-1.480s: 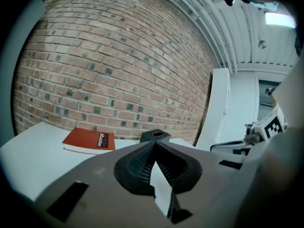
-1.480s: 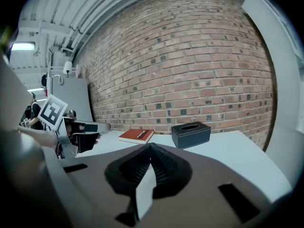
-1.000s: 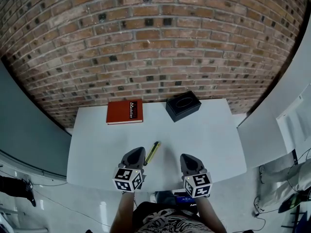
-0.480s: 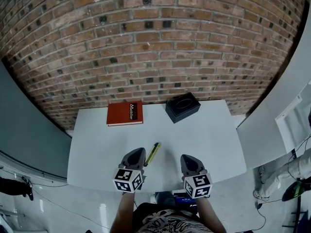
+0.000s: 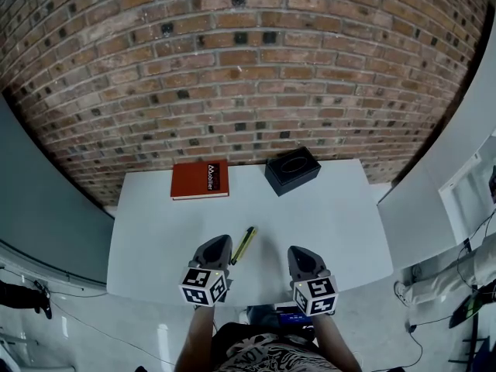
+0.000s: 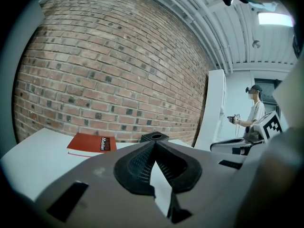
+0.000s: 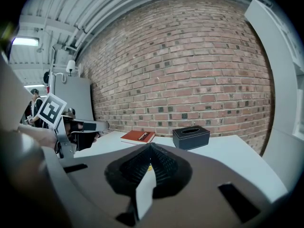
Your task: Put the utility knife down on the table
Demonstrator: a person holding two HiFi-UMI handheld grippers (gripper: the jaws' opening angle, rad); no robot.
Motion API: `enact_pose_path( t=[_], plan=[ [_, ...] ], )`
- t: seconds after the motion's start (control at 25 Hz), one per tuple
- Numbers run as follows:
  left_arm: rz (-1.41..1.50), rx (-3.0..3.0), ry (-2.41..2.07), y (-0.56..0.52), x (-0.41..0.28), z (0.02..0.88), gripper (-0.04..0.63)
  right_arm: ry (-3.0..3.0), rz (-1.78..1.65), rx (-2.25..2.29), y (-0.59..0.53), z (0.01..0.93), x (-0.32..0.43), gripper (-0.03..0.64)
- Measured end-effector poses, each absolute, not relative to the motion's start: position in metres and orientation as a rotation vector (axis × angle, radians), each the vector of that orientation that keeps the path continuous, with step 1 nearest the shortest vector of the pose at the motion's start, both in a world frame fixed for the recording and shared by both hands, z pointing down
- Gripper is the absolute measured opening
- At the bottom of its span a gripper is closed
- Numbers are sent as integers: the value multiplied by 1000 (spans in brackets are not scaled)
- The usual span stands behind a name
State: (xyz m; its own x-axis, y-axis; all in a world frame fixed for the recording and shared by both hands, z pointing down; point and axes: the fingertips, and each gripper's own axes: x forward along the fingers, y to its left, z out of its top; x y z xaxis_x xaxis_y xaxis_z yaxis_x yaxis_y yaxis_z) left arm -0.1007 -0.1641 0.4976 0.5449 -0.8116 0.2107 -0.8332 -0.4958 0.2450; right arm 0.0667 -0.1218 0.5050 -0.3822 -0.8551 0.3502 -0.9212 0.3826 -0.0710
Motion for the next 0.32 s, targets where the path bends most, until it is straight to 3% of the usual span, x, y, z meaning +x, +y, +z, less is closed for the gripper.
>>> enact_pose_path(
  t=[0.32],
  plan=[
    [98, 2466, -1353, -163, -103, 502, 14, -2396, 354, 1559, -122, 504, 58, 0]
  ],
)
